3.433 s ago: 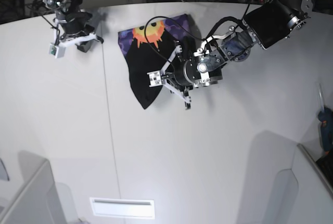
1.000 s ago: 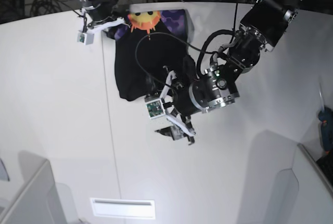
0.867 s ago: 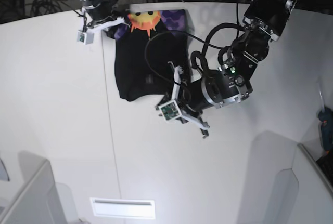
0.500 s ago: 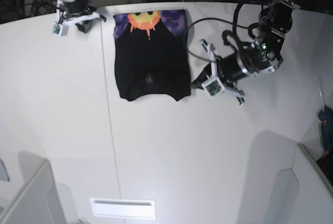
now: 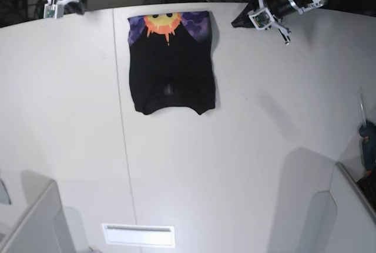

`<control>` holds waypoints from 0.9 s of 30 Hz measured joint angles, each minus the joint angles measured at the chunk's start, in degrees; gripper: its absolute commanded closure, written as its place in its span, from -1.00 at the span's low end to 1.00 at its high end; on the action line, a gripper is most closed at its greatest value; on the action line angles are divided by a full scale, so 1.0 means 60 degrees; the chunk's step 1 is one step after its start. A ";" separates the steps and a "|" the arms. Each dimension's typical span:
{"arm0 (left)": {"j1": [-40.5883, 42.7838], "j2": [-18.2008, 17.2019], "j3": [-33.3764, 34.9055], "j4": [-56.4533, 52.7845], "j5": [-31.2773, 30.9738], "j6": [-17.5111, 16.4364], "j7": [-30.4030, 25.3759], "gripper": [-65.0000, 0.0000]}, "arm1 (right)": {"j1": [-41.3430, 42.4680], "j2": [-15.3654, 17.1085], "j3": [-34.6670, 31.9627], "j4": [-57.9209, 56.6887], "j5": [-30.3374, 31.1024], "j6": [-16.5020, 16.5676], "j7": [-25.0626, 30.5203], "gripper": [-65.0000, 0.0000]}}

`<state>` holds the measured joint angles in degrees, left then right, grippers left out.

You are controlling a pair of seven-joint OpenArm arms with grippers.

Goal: Fold the T-shirt properly

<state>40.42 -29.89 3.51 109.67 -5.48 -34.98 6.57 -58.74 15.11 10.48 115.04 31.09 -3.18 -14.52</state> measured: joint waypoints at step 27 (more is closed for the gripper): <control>0.1293 0.2769 0.1111 -0.6626 0.1869 0.2255 -0.0346 1.00 | 0.2335 0.2510 -0.6943 -0.5049 -0.1730 0.0412 -0.2211 1.00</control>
<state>48.18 -13.28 10.17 69.91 5.74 -21.45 4.49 -44.73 30.17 -31.18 84.75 20.71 -0.71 -27.79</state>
